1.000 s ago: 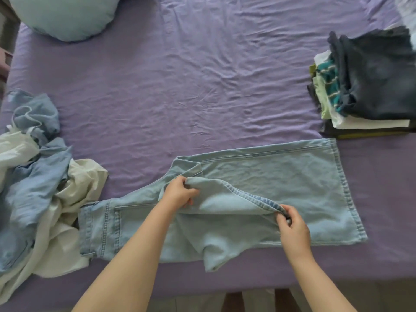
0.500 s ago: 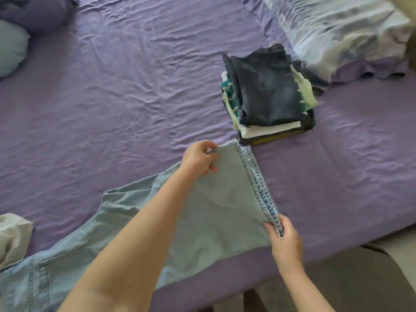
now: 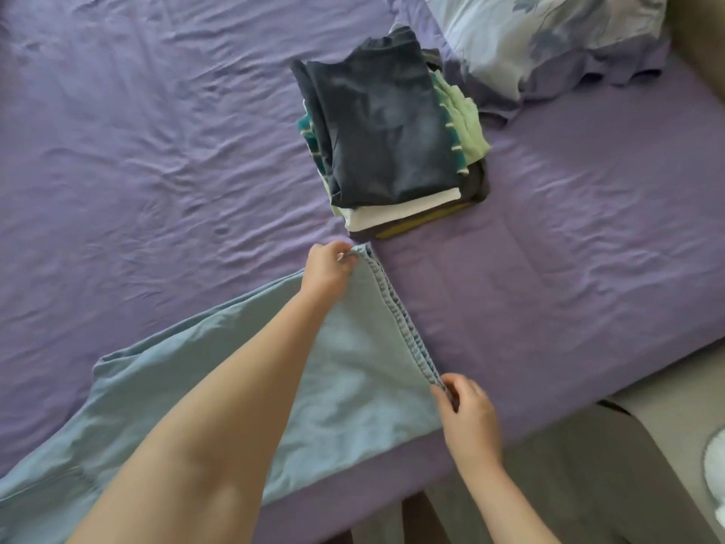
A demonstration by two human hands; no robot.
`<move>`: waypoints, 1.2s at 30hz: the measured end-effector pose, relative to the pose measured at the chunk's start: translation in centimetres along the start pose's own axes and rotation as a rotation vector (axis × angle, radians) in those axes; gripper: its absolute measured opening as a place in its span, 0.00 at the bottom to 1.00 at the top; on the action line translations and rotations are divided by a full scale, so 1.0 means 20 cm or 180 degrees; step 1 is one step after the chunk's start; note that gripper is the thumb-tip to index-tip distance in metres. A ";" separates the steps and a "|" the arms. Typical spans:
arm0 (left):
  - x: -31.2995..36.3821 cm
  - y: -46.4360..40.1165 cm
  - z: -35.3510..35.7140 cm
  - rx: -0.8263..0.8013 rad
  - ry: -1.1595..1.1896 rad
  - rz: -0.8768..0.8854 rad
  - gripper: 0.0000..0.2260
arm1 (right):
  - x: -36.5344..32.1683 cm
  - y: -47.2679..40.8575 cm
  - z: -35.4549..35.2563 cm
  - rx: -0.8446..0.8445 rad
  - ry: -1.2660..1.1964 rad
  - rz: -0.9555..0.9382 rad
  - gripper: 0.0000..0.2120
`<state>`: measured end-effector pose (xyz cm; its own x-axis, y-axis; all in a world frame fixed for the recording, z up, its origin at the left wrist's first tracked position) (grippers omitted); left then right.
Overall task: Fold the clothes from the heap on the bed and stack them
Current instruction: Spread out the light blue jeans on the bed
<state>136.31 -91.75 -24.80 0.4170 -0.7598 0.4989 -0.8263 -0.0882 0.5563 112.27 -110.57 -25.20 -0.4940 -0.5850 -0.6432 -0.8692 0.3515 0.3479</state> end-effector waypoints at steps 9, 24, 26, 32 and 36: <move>-0.03 0.13 0.20 -0.0098 -0.0339 0.0236 0.29 | -0.13 -0.10 0.10 -0.0506 0.0900 -0.0942 0.28; -1.11 0.60 -0.03 -0.0061 -0.1941 -0.0910 0.30 | -0.54 0.01 0.51 -0.1368 0.2663 -0.2038 0.34; -1.21 0.60 -0.14 0.0116 -0.1697 -0.1035 0.28 | -0.65 0.06 0.63 -0.1527 0.2665 -0.2303 0.33; -1.52 0.55 -0.64 0.0921 -0.1231 -0.1122 0.22 | -0.99 0.14 1.03 -0.1954 0.2722 -0.2798 0.30; -1.70 0.45 -0.92 0.1049 -0.1166 -0.1088 0.18 | -1.22 0.18 1.32 -0.2177 0.2585 -0.3086 0.27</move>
<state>121.67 -54.78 -24.49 0.5707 -0.8204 0.0339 -0.7665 -0.5175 0.3802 121.75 -75.70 -26.19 0.6147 -0.7151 -0.3330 -0.5889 -0.6968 0.4094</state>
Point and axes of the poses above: each hand's wrist, its own y-axis away from the middle knuckle, its own z-axis out of the palm, x = y × z, the point moved 9 cm from there along -y, towards the middle knuckle, and after that the axes turned 9 degrees about -z, right-handed, at the moved point
